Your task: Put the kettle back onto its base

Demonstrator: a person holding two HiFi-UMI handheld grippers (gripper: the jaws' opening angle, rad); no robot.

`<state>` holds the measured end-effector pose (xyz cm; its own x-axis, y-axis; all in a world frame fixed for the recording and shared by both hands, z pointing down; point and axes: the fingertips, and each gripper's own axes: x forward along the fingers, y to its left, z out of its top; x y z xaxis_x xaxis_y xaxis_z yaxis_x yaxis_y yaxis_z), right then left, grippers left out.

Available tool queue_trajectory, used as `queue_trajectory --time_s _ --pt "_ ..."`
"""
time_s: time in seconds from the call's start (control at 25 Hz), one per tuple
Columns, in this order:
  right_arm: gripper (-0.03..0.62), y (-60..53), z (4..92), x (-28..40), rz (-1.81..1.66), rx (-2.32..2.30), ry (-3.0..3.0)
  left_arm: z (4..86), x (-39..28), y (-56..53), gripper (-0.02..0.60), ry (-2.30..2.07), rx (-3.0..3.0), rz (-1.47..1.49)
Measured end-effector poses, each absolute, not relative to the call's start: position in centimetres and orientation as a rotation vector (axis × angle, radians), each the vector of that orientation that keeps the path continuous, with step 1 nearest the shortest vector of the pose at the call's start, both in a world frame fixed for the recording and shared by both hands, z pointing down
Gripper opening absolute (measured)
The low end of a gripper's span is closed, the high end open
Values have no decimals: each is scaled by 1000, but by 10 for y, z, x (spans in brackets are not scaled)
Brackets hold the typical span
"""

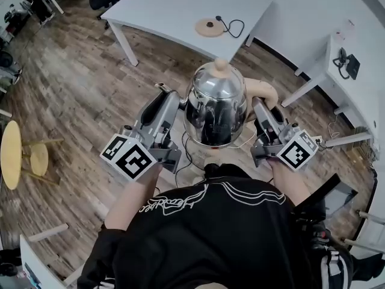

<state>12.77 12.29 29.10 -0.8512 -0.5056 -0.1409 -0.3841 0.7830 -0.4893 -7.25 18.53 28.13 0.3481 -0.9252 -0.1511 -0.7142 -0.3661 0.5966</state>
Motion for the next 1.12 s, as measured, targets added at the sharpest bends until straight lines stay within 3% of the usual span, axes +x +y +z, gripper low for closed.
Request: queue_trajectory --time_s 0.44,0.92,1.12 --pt "124 26 314 86 -736 -609 2674 292 -109 106 91 -1520 2151 -616" --pt "123 -211 320 71 -766 -563 2692 295 -122 -134 89 -1551 2134 -594" --pt "123 -243 308 68 -683 -540 2705 287 -124 -163 89 -1575 2162 -592"
